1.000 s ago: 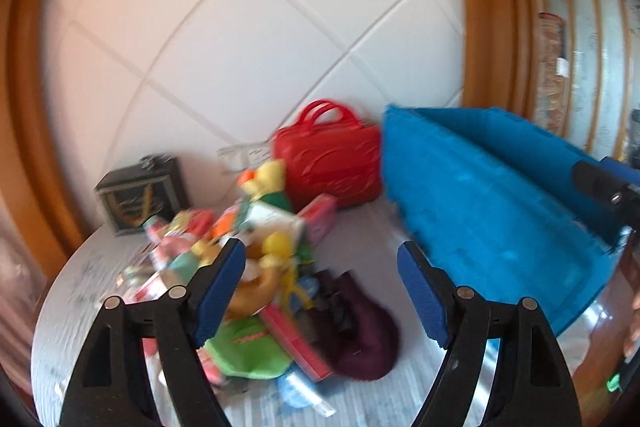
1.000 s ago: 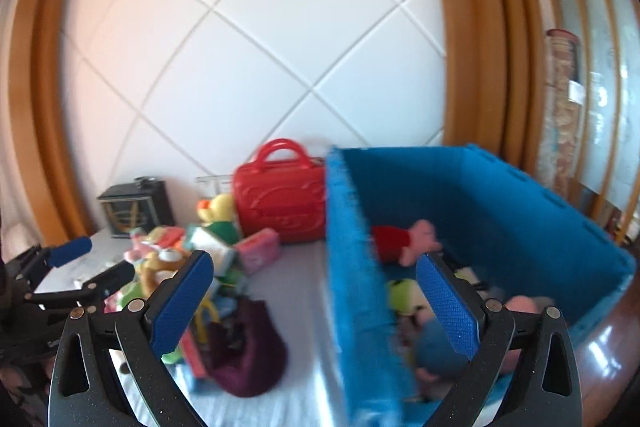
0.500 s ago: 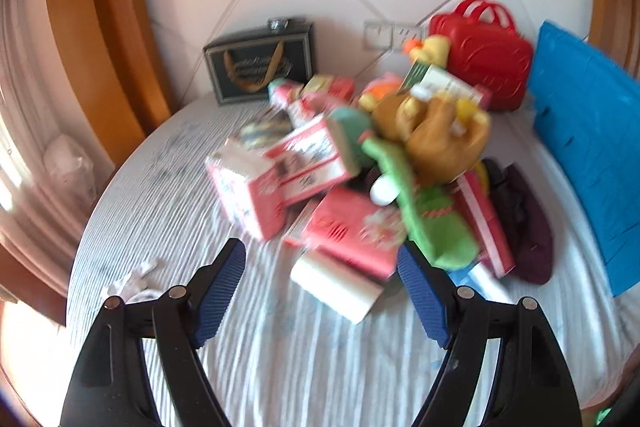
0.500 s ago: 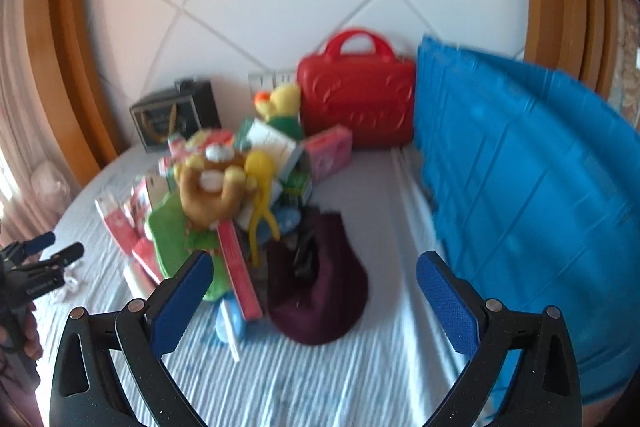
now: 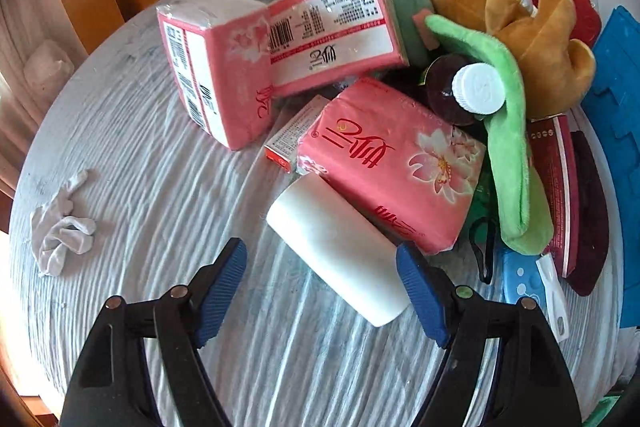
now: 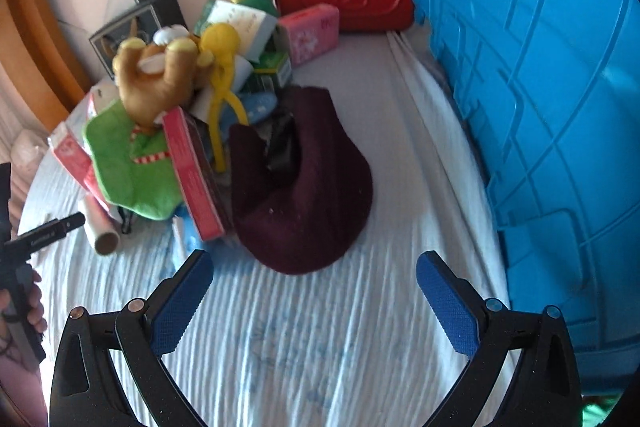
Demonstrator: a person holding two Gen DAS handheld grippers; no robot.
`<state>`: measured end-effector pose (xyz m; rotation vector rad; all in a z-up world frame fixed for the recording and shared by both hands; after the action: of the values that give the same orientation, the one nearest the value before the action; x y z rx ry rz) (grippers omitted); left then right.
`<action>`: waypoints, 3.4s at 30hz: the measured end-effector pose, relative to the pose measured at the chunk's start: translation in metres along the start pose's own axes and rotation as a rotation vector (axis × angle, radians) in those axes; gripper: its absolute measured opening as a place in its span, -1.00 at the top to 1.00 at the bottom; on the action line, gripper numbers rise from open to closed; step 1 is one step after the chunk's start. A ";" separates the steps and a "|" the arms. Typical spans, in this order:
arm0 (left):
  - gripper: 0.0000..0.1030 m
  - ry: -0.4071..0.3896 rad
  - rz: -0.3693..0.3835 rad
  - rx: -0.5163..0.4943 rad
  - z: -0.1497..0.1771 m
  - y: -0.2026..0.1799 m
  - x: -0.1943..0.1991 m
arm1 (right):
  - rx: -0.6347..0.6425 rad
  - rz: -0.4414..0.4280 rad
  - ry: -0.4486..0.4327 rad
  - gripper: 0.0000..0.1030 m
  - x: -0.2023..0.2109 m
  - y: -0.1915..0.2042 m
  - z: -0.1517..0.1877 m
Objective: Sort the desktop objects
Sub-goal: 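Move both empty tools back over the heap, then grasp the white paper roll with left tool while right tool grasps the red box, then lift the paper roll and red box and carry both over the blue crate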
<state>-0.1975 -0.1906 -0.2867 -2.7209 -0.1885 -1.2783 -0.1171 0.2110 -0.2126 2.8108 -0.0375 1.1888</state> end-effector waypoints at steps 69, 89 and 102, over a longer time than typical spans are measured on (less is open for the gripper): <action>0.12 -0.564 0.320 -0.261 -0.042 -0.197 0.242 | 0.077 -0.076 -0.581 0.52 0.176 0.006 -0.081; 0.12 -0.592 0.611 -0.439 -0.050 -0.517 0.343 | -0.036 0.309 -0.764 0.53 0.264 -0.232 -0.132; 0.12 -0.417 0.568 -0.502 -0.040 -0.580 0.311 | -0.091 0.374 -0.587 0.53 0.230 -0.303 -0.122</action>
<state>-0.1274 0.3916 0.0157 -3.0543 0.9174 -0.6511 -0.0271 0.5263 0.0146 3.0366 -0.6565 0.3393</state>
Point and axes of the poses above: each gripper's, at about its wrist camera, not at the fingertips, and x roughly against the way its jaws point, y to its left, z to its underside, the point moved 6 cm from there along -x, roughly the way its jaws point, and after that the axes turned 14 degrees about -y, right-handed, at the moved point
